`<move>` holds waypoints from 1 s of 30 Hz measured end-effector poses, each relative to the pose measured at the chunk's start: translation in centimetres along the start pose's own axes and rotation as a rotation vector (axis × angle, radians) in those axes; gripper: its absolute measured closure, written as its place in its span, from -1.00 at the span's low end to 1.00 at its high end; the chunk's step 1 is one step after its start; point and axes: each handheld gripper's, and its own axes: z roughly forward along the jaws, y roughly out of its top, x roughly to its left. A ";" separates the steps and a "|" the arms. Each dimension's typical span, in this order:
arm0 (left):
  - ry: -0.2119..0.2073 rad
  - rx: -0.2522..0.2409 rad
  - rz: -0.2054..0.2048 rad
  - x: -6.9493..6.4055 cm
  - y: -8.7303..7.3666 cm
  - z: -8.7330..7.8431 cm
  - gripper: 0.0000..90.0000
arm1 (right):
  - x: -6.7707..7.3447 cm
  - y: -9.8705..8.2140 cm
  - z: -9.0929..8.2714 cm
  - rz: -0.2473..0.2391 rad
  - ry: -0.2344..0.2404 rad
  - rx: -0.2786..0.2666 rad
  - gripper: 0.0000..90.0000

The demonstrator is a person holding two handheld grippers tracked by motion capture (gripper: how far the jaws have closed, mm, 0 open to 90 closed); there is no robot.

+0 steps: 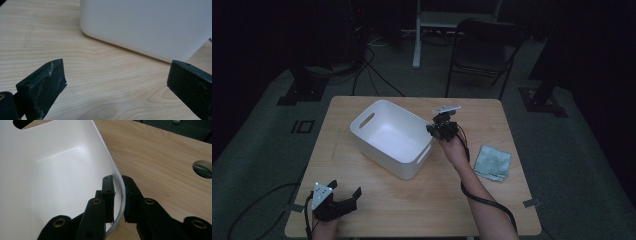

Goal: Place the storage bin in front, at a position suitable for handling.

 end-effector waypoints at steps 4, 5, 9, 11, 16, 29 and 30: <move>-0.001 -0.010 0.008 -0.1 0.1 -0.1 -0.97 | 0.0 -0.5 -0.5 -0.013 0.008 0.001 0.81; 0.000 -0.012 0.007 -0.1 0.1 -0.1 -0.97 | 0.0 -0.6 -0.7 -0.017 0.009 0.000 0.81; -0.001 -0.013 0.003 -0.1 0.1 -0.2 -0.97 | 0.1 -1.2 -1.3 -0.028 0.019 0.000 0.81; 0.002 -0.013 0.010 -0.1 0.1 -0.2 -0.97 | 0.1 -1.5 -1.6 -0.031 0.027 -0.001 0.81; 0.003 -0.012 0.012 -0.1 0.1 -0.2 -0.97 | 0.1 -2.3 -2.4 -0.040 0.048 -0.001 0.81; 0.004 -0.007 0.027 -0.3 0.2 -0.2 -0.97 | 0.3 -4.2 -4.4 -0.062 0.082 0.000 0.81; 0.006 -0.007 0.032 -0.3 0.2 -0.3 -0.97 | 0.4 -4.7 -4.9 -0.068 0.090 0.003 0.81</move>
